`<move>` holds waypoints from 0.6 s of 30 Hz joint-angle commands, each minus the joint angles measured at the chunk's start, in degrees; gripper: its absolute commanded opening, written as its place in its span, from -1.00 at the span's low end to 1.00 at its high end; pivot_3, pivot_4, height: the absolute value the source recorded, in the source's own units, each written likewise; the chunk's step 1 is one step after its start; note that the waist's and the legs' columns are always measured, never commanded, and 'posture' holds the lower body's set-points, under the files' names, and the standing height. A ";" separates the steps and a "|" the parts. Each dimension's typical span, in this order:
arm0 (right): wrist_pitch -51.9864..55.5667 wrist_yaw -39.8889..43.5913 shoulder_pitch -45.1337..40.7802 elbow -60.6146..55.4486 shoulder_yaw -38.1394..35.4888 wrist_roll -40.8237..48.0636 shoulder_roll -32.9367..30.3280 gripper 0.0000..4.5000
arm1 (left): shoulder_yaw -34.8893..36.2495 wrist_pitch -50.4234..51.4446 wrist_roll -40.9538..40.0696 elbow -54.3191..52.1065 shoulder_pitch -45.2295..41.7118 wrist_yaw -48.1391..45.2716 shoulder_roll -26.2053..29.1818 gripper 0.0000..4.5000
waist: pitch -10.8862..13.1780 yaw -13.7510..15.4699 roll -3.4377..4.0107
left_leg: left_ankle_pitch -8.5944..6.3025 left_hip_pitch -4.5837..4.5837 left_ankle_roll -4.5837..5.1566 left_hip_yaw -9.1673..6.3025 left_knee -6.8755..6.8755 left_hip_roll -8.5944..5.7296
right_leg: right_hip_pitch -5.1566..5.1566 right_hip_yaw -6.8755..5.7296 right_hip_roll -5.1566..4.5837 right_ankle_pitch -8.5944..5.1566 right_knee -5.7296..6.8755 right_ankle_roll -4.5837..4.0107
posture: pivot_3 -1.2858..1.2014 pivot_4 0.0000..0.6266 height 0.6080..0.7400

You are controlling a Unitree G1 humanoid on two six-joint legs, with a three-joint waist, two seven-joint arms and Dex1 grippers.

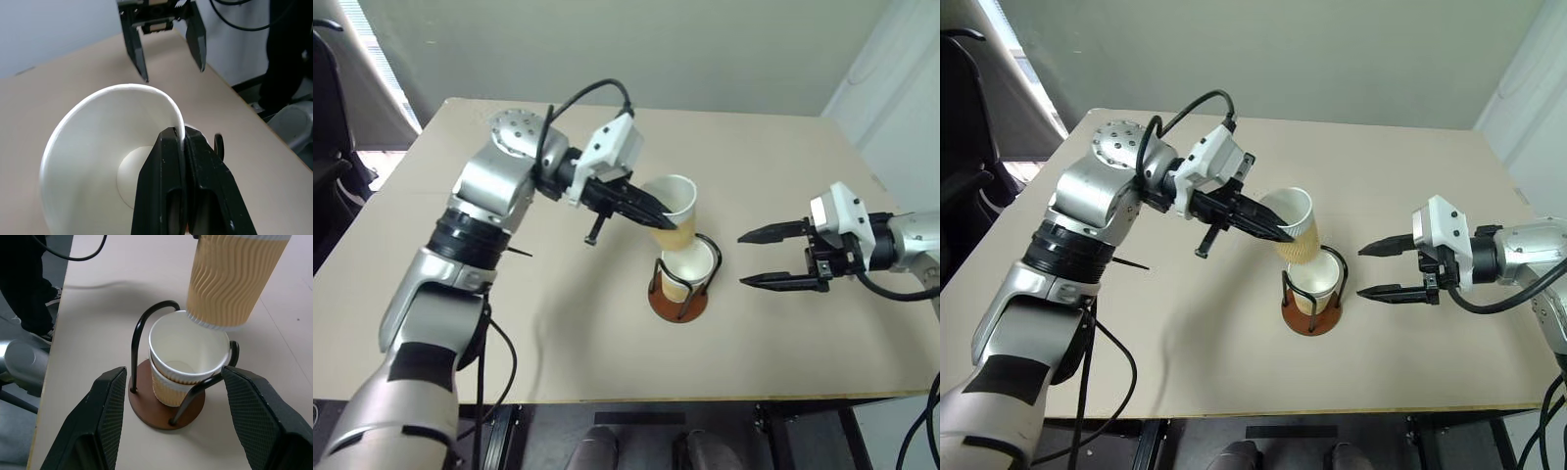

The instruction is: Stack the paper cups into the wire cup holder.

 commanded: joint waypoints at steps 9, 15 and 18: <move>-0.74 -1.33 0.64 -1.46 -3.25 -0.23 -1.11 0.38 | -3.76 -2.38 -3.21 0.65 -4.27 -2.20 -1.57 -0.98 | 0.00 0.06 0.00 | 0.00 0.00 0.01 0.03 0.01 0.00 | 0.00 0.00 0.00 0.01 0.01 0.02 | 0.03 -0.52 1.00; -0.54 -2.10 1.23 -2.05 -3.66 -0.07 -1.10 0.38 | -6.81 -5.71 -2.40 0.48 -3.18 -2.20 -1.26 -0.98 | 0.00 0.13 0.00 | 0.00 -0.01 0.02 0.02 0.03 -0.01 | 0.00 0.00 0.01 0.02 0.00 0.04 | 0.03 -0.52 1.00; -0.41 -2.37 1.40 -2.20 -3.80 0.01 -1.20 0.38 | -7.20 -7.23 -1.75 1.25 -3.02 -2.20 -1.58 -0.98 | 0.00 0.14 0.00 | 0.01 -0.01 0.02 0.03 0.03 -0.01 | 0.00 0.00 0.01 0.02 0.00 0.04 | 0.03 -0.52 1.00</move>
